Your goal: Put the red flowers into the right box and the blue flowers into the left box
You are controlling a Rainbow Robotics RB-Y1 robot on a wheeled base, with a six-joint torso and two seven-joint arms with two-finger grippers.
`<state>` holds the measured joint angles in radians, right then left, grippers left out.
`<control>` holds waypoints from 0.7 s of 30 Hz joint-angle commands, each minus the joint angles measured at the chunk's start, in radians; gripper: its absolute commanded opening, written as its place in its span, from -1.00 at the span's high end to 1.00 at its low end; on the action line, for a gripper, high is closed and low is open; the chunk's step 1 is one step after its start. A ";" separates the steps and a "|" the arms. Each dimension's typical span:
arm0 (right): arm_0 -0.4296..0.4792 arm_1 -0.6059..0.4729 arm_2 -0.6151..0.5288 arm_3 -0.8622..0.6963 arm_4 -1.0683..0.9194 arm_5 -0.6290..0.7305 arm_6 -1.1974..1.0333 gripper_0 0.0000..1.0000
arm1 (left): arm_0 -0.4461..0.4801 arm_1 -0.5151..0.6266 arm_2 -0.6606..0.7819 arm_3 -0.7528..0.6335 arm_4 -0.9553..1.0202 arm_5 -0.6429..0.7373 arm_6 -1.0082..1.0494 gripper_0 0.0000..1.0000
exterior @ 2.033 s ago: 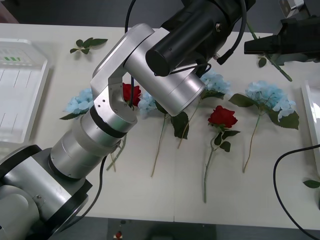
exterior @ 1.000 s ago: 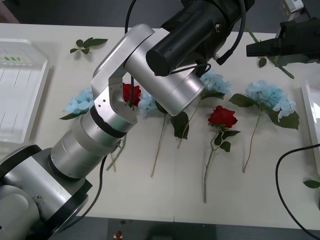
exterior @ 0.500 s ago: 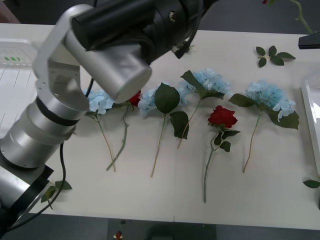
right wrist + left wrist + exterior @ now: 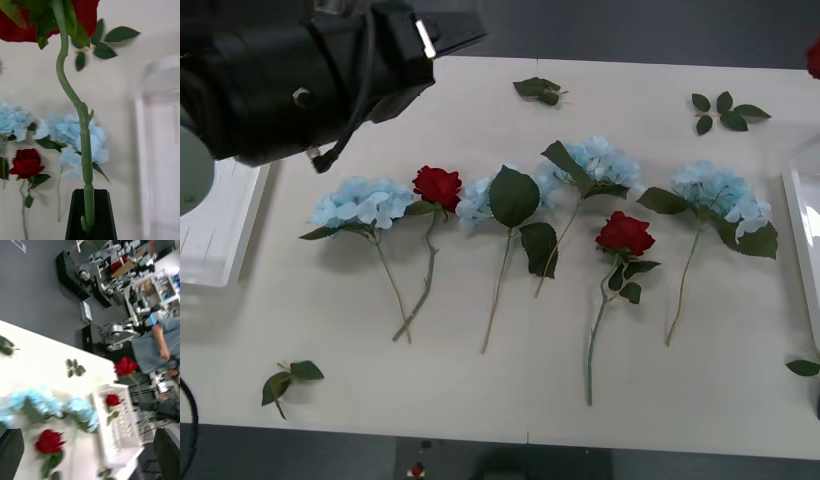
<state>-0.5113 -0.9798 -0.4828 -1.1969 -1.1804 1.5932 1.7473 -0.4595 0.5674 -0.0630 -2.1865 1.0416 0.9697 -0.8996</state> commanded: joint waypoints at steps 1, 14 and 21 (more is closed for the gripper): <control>0.033 -0.042 -0.039 -0.024 0.082 -0.016 -0.057 1.00 | 0.091 0.029 0.065 -0.016 0.057 0.035 -0.199 -1.00; 0.231 -0.045 -0.039 -0.024 0.268 -0.177 -0.115 1.00 | 0.228 0.049 0.193 0.013 -0.041 0.419 -0.441 -1.00; 0.318 -0.013 0.035 -0.024 0.277 -0.331 -0.141 1.00 | 0.237 0.062 0.108 0.063 -0.190 0.446 -0.308 -1.00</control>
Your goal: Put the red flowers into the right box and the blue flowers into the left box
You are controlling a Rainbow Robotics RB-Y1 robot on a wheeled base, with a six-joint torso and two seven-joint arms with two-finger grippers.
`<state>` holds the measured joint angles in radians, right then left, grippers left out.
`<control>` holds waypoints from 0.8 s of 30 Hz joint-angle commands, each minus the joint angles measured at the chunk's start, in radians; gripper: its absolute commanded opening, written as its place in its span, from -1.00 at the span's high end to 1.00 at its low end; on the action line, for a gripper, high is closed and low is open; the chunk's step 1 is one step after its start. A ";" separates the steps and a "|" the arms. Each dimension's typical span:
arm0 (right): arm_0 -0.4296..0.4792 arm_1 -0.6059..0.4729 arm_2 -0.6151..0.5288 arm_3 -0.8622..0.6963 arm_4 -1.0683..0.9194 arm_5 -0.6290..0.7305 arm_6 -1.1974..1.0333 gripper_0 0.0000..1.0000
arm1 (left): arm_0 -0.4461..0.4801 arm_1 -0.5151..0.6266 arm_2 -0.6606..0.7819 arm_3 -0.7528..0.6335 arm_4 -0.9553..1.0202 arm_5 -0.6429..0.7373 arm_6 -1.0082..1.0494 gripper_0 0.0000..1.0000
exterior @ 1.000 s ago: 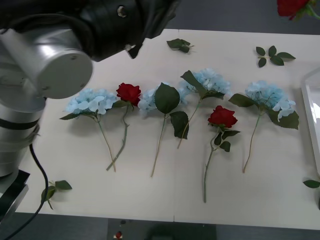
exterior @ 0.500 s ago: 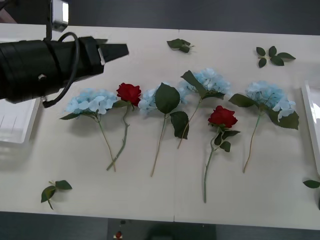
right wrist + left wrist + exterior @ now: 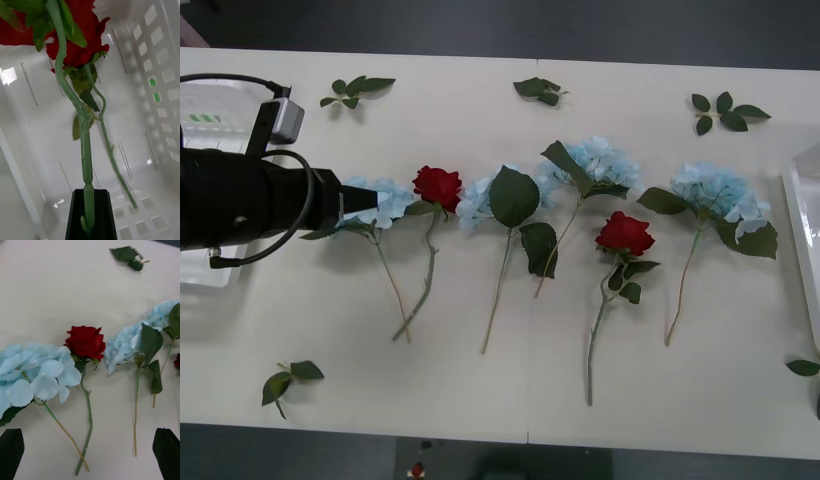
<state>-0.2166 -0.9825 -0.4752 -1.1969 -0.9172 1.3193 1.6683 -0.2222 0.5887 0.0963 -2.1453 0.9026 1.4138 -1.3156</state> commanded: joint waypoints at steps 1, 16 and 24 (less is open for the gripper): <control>0.023 -0.010 0.027 -0.024 0.014 -0.057 -0.062 1.00 | 0.000 0.040 -0.052 0.022 -0.051 0.002 0.108 -1.00; 0.056 0.085 0.092 -0.024 0.074 -0.218 -0.064 -0.36 | -0.028 0.039 -0.187 0.196 -0.215 -0.010 0.283 -1.00; 0.056 0.074 0.092 -0.049 0.063 -0.209 -0.044 -1.00 | -0.088 0.002 -0.231 0.338 -0.246 -0.069 0.303 -1.00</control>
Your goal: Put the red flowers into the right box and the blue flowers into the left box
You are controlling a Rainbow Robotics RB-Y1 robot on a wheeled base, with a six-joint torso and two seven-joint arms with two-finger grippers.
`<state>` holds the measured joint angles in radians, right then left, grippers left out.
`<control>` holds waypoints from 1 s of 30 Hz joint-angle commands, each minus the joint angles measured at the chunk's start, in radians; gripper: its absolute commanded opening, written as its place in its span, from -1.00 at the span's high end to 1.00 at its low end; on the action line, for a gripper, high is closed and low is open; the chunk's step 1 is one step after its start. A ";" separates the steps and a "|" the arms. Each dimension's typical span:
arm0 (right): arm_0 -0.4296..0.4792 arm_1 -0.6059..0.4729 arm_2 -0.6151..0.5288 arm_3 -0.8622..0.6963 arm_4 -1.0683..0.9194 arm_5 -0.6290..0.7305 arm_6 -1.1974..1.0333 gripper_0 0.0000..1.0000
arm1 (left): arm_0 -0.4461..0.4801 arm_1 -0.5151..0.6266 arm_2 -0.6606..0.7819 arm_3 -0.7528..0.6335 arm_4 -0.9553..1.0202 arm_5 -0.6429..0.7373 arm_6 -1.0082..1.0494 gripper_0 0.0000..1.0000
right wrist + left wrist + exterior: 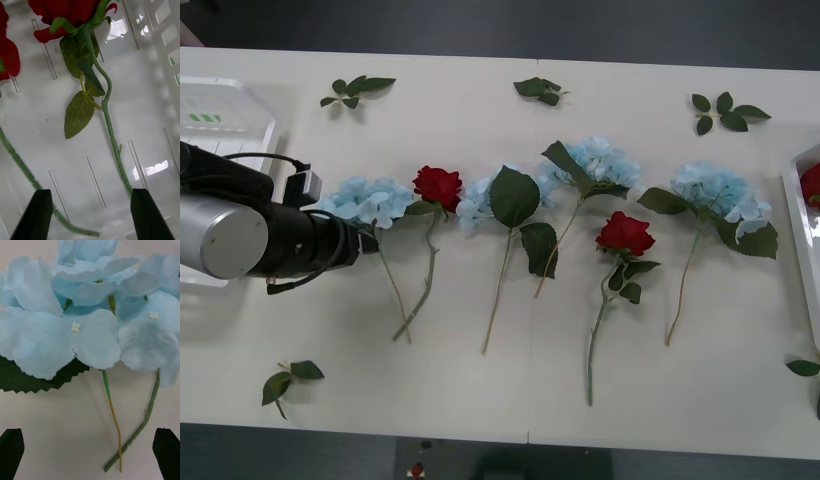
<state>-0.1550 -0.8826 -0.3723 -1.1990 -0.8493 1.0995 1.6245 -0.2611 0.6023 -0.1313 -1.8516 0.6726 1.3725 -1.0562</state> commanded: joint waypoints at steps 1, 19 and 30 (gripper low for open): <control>-0.009 -0.029 -0.013 -0.056 -0.010 0.023 0.000 -1.00 | -0.055 -0.016 -0.008 0.063 -0.021 -0.036 0.047 -1.00; -0.215 -0.026 -0.054 -0.157 -0.100 0.514 -0.186 -1.00 | -0.224 -0.071 -0.119 0.296 -0.108 -0.116 0.096 -1.00; -0.242 0.063 0.059 -0.315 -0.073 0.551 -0.528 -1.00 | -0.268 -0.084 -0.209 0.367 -0.194 -0.176 0.137 -0.90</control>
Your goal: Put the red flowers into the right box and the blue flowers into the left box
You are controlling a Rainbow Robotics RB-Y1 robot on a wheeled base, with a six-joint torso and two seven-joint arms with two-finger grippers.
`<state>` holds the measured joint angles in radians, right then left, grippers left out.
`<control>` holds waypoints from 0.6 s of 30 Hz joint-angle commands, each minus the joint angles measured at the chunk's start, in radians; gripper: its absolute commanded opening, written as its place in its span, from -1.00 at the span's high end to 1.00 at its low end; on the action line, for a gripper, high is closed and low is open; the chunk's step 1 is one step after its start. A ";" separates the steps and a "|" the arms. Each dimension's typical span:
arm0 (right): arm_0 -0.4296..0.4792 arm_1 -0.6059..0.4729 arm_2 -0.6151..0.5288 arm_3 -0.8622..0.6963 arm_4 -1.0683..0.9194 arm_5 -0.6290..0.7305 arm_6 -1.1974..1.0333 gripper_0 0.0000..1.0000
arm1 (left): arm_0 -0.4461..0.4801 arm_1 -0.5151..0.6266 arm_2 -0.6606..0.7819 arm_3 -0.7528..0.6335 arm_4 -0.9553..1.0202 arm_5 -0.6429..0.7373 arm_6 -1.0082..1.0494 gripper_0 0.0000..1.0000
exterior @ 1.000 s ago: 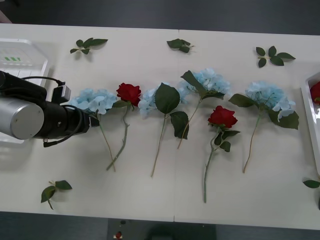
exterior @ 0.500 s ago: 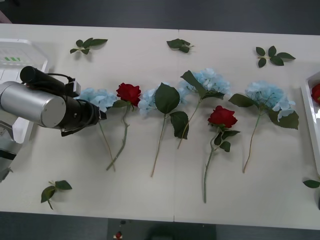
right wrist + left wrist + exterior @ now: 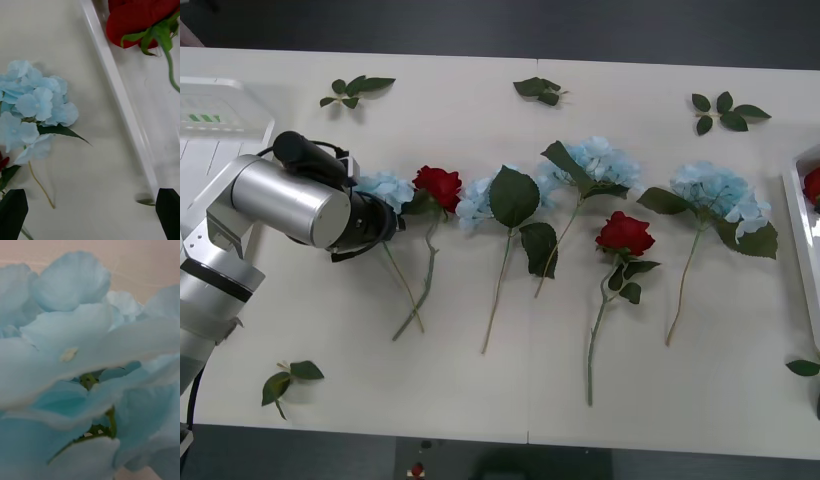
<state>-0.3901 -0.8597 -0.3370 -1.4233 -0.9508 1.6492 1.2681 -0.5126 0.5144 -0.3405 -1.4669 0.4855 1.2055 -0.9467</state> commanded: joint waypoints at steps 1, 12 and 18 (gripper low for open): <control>-0.007 0.050 0.036 -0.108 0.043 0.001 -0.199 -1.00 | -0.017 0.004 -0.003 -0.016 -0.008 -0.009 0.029 -0.68; -0.007 0.152 0.199 -0.247 0.201 -0.011 -0.438 -1.00 | -0.015 0.003 -0.020 -0.016 -0.015 -0.011 0.043 0.88; -0.006 0.177 0.286 -0.249 0.231 -0.045 -0.451 -1.00 | -0.015 0.003 -0.021 -0.016 -0.015 -0.011 0.045 1.00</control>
<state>-0.3900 -0.6858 -0.0572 -1.6429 -0.7340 1.6082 0.8430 -0.5128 0.5144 -0.3592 -1.4669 0.4819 1.2030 -0.9331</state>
